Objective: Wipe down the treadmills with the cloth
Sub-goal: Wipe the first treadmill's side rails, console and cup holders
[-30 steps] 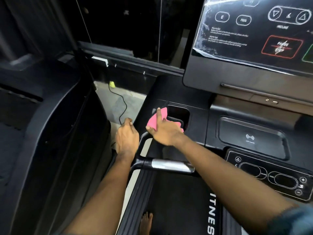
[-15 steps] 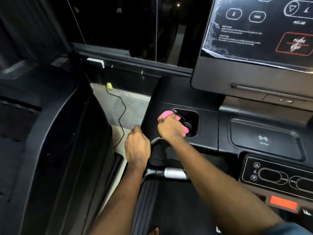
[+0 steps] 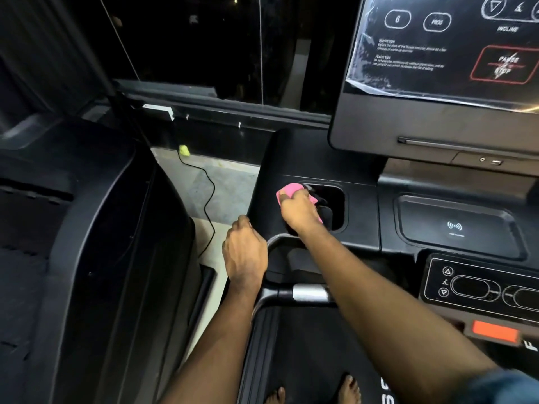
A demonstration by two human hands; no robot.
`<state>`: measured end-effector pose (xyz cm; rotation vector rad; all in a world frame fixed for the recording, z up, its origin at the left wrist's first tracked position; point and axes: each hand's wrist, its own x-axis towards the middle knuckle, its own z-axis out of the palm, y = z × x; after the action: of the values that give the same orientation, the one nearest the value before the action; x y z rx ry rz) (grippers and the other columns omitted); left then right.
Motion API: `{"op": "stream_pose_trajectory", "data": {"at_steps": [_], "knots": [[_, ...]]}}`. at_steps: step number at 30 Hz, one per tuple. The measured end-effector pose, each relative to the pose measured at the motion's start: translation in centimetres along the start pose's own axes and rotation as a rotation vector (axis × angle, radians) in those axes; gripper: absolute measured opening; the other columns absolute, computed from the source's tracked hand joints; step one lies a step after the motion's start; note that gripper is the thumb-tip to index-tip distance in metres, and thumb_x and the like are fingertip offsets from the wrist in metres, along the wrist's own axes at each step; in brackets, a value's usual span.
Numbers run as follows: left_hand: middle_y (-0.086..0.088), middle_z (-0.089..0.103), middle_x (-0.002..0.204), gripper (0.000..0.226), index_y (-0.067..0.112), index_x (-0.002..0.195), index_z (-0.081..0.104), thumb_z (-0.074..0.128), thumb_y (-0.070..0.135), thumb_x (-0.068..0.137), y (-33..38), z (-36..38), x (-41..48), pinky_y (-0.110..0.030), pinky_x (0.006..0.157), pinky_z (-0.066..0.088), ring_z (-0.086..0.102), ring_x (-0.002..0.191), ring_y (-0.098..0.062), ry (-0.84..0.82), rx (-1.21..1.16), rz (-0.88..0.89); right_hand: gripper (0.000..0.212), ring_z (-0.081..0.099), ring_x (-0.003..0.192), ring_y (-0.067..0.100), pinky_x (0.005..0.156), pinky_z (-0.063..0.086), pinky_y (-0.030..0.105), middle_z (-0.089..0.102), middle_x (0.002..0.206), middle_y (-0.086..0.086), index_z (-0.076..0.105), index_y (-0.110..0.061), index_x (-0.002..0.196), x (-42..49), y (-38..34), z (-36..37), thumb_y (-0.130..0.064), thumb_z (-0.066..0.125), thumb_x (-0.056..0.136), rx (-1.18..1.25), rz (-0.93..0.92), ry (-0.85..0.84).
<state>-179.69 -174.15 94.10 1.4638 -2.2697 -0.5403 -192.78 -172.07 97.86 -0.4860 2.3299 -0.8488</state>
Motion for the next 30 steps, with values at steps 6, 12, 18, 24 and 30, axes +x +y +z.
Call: {"op": "stream_pose_trajectory", "data": {"at_steps": [6, 12, 18, 24, 30], "knots": [[-0.02, 0.069, 0.104, 0.027, 0.005, 0.115, 0.061, 0.041, 0.005, 0.096, 0.2, -0.5, -0.2, -0.045, 0.076, 0.047, 0.065, 0.095, -0.04, -0.013, -0.033, -0.019, 0.052, 0.054, 0.126, 0.041, 0.099, 0.04, 0.039, 0.059, 0.134, 0.023, 0.05, -0.003, 0.135, -2.4, 2.8, -2.6, -0.044, 0.036, 0.105, -0.487, -0.279, -0.14], [-0.02, 0.07, 0.106, 0.031, 0.006, 0.121, 0.061, 0.041, 0.006, 0.098, -0.2, -0.7, -0.5, -0.044, 0.08, 0.047, 0.065, 0.098, -0.04, -0.033, -0.051, -0.043, 0.083, 0.035, 0.147, 0.034, 0.12, 0.028, 0.044, 0.04, 0.159, 0.011, 0.039, -0.019, 0.155, -2.3, 2.3, -5.7, -0.071, 0.006, 0.099, -0.961, -0.234, -0.333], [-0.018, 0.07, 0.102, 0.023, 0.006, 0.112, 0.059, 0.042, 0.008, 0.098, 0.3, -0.1, 0.0, -0.045, 0.078, 0.049, 0.066, 0.094, -0.039, -0.016, 0.008, -0.051, 0.055, 0.014, 0.156, 0.014, 0.127, 0.004, 0.035, 0.036, 0.159, -0.01, 0.051, -0.027, 0.143, -1.3, 2.3, -4.6, -0.06, 0.032, 0.105, -0.312, -0.038, -0.564], [-0.02, 0.07, 0.1, 0.026, 0.007, 0.116, 0.06, 0.041, 0.007, 0.098, -0.5, -0.2, -0.2, -0.045, 0.076, 0.047, 0.065, 0.092, -0.042, -0.016, 0.0, -0.04, 0.078, -0.001, 0.158, 0.027, 0.126, 0.002, 0.049, -0.004, 0.17, -0.002, 0.009, -0.039, 0.162, 0.1, 1.6, -3.0, -0.078, 0.005, 0.094, -0.816, -0.039, -0.423], [-0.017, 0.069, 0.1, 0.021, 0.006, 0.108, 0.059, 0.042, 0.006, 0.097, 0.0, -0.1, 0.0, -0.046, 0.077, 0.048, 0.066, 0.09, -0.039, -0.002, 0.008, -0.027, 0.075, 0.045, 0.139, 0.036, 0.108, 0.04, 0.046, 0.046, 0.155, 0.007, 0.052, -0.024, 0.145, -0.5, 1.1, -3.3, -0.072, 0.022, 0.096, -0.786, -0.119, -0.27]]}}
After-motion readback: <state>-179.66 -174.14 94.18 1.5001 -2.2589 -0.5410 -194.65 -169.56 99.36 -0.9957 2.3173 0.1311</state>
